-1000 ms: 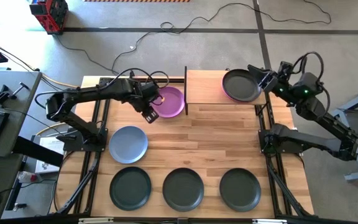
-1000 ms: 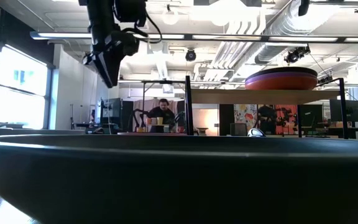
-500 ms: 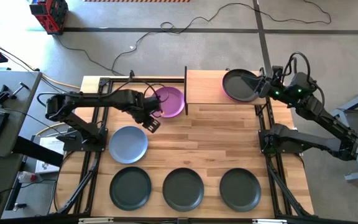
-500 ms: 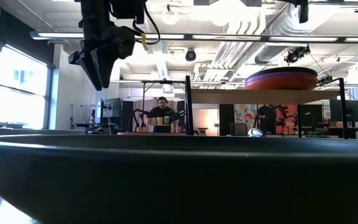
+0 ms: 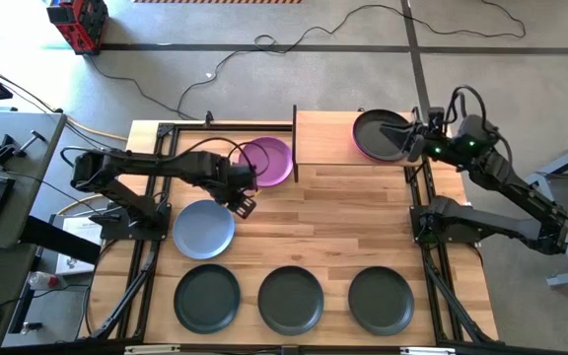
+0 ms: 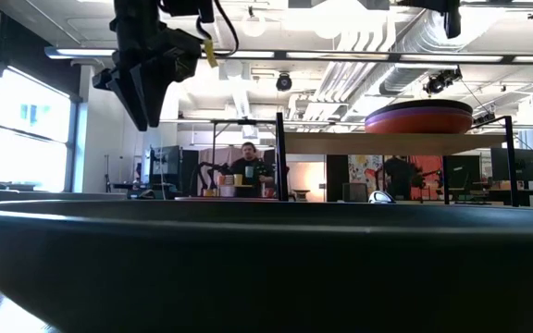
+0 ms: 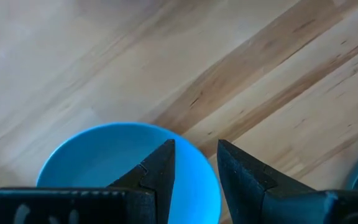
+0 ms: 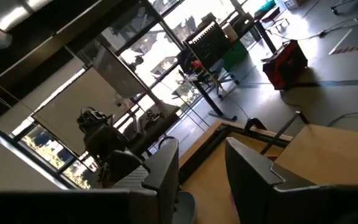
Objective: Place and stack plates onto a shelf
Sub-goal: Stack the blue plate on top of the black plate on the shelf
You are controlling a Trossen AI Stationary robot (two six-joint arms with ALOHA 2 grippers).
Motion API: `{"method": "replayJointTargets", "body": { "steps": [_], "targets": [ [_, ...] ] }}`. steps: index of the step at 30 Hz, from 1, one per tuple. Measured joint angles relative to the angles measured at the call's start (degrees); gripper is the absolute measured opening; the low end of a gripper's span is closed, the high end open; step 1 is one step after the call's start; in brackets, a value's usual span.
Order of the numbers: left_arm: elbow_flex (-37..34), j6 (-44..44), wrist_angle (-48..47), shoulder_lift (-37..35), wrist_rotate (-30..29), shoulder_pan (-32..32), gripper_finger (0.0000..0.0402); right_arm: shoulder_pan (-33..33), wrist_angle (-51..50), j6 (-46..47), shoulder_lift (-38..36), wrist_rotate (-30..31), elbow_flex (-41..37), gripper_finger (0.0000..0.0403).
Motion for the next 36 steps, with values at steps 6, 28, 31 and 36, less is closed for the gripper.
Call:
{"method": "replayJointTargets", "body": {
  "steps": [6,28,31,36],
  "targets": [
    [0.00,-1.62,0.00,-0.02,0.50,-2.06,0.0108,0.00,-3.49,3.69,0.00,0.15,0.00,0.0115],
    [0.01,-25.56,0.09,1.30,-1.70,-11.94,0.0108,0.00,-12.55,6.82,-0.02,-3.50,0.00,0.0115],
    [-0.02,-29.01,0.34,2.70,-1.82,-12.90,0.0108,0.02,-13.76,5.91,-0.07,-4.37,0.00,0.0115],
    [0.02,-31.19,1.54,5.78,-1.59,-14.80,0.0108,0.00,-14.43,5.63,-0.09,-4.53,0.00,0.0115]
  ]
}}
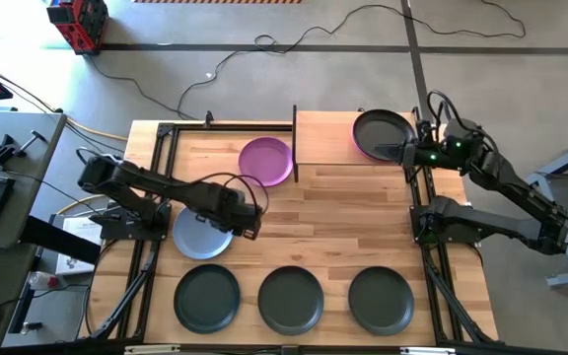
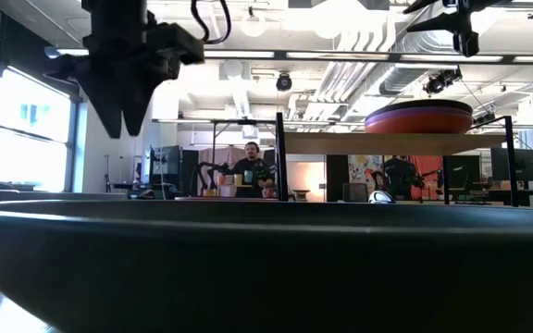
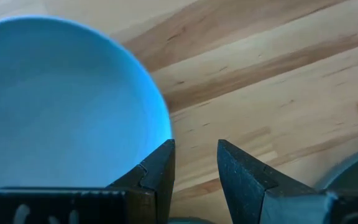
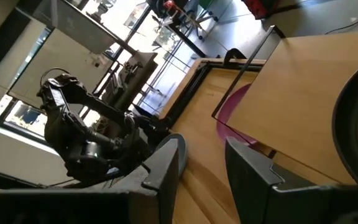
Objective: Place and stack plates onto a shelf
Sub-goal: Stack the blue plate on top of the black plate on the shelf
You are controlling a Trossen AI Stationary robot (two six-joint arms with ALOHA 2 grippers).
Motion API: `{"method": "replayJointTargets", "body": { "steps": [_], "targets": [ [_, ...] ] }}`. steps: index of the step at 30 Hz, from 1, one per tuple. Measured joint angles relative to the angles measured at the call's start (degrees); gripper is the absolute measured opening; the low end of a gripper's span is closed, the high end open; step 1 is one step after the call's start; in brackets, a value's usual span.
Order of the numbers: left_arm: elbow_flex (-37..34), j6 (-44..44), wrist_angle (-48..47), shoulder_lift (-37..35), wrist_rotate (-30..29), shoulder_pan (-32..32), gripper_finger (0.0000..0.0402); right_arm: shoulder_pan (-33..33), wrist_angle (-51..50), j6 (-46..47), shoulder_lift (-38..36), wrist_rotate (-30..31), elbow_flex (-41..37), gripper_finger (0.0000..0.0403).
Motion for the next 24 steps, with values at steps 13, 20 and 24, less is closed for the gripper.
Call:
{"method": "replayJointTargets", "body": {
  "steps": [13,20,24],
  "targets": [
    [0.00,-3.23,0.31,8.46,3.01,-1.30,0.0108,0.02,-0.37,-2.18,0.00,-0.41,-0.02,0.0115],
    [0.00,-2.77,0.21,11.74,3.62,-1.28,0.0108,0.00,-0.35,-2.18,0.00,-0.45,-0.02,0.0115],
    [-0.01,-2.31,0.10,13.47,3.69,-1.28,0.0108,0.00,-0.35,-2.19,0.00,-0.71,-0.02,0.0114]
  ]
}}
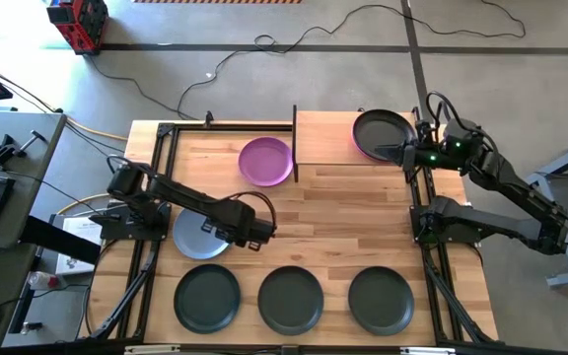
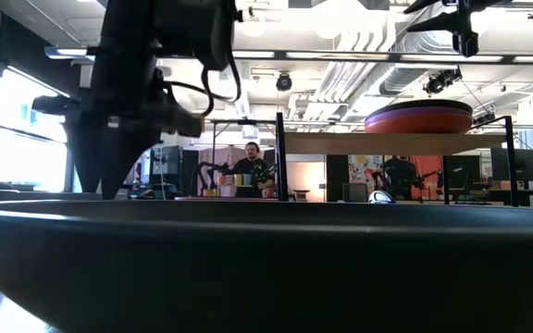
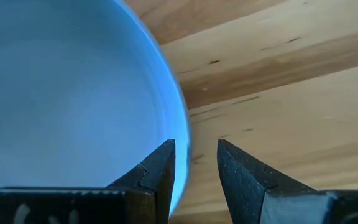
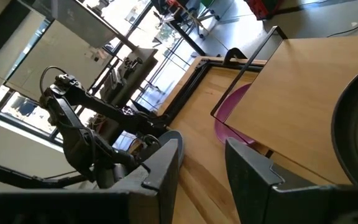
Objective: Place and stack plates onto a shelf
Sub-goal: Stack the blue plate on top of the black plate on the shelf
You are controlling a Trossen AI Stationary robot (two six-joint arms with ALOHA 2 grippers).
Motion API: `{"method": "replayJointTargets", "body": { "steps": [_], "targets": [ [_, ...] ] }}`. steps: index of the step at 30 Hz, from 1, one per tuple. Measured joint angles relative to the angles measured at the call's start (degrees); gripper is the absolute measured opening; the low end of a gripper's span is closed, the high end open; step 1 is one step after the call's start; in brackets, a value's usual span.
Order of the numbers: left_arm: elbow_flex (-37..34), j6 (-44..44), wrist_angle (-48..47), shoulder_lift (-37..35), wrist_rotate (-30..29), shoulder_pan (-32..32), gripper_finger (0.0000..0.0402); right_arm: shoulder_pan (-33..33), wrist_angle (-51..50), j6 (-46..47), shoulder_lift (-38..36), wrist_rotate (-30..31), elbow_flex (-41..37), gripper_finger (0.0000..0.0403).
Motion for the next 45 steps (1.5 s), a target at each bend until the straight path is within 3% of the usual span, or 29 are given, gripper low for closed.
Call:
{"method": "replayJointTargets", "body": {
  "steps": [22,35,40,45],
  "targets": [
    [-0.01,3.19,0.13,2.02,-1.16,0.57,0.0108,0.00,0.02,0.02,0.00,-1.06,0.00,0.0114],
    [-3.88,3.57,3.68,1.97,0.52,0.42,0.0107,0.00,0.07,1.09,0.00,-1.06,0.00,0.0114],
    [-3.88,6.80,3.71,1.97,0.05,0.51,0.0083,0.00,0.09,1.30,0.02,-1.06,0.00,0.0114],
    [-3.86,11.15,3.16,1.90,0.11,0.46,0.0033,0.00,0.09,1.30,0.00,-1.06,0.00,0.0114]
  ]
}}
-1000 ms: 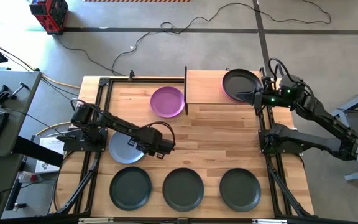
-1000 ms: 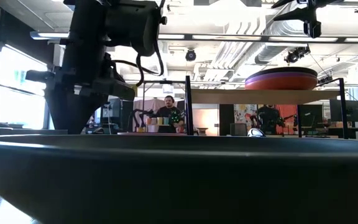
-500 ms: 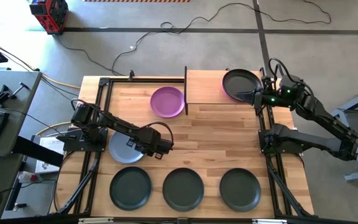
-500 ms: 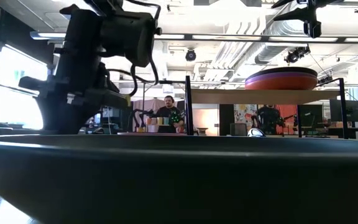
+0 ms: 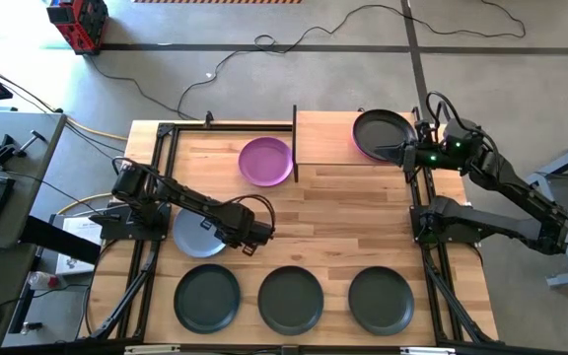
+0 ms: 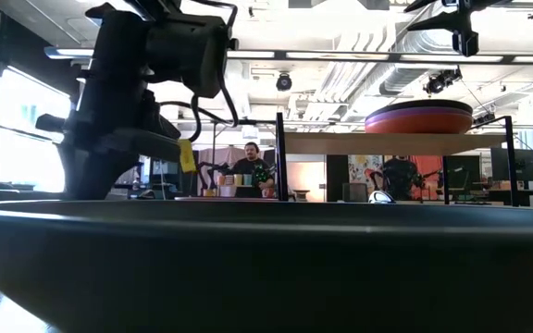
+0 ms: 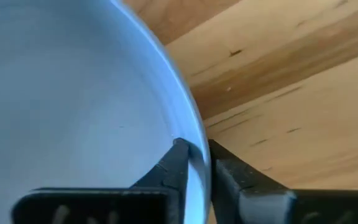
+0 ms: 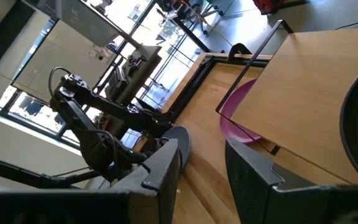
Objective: Place and stack plates onto a shelf
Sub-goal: Stack the blue plate on top of the black plate on the shelf
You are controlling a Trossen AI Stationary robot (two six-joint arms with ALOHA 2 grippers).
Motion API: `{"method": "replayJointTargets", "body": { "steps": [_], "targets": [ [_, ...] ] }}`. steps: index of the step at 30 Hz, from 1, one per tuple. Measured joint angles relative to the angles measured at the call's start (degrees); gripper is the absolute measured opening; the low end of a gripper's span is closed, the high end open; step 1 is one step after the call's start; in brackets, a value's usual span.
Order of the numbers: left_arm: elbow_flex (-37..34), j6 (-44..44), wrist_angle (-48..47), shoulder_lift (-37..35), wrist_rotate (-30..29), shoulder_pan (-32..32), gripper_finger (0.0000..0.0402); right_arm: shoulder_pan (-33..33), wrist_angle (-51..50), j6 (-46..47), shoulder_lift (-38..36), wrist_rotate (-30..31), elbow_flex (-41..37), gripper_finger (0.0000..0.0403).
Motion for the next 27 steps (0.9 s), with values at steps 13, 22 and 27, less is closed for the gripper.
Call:
{"method": "replayJointTargets", "body": {
  "steps": [13,22,27],
  "targets": [
    [6.12,21.31,-10.22,0.07,0.74,0.00,0.0002,0.00,0.94,-2.84,0.04,0.04,0.00,0.0114],
    [17.20,34.81,-23.75,0.11,-2.97,-0.11,0.0001,0.00,0.92,-8.70,0.09,0.07,0.00,0.0115],
    [23.19,41.34,-31.05,0.11,-7.29,-0.11,0.0001,0.00,0.90,-9.58,0.11,0.19,0.00,0.0130]
  ]
}}
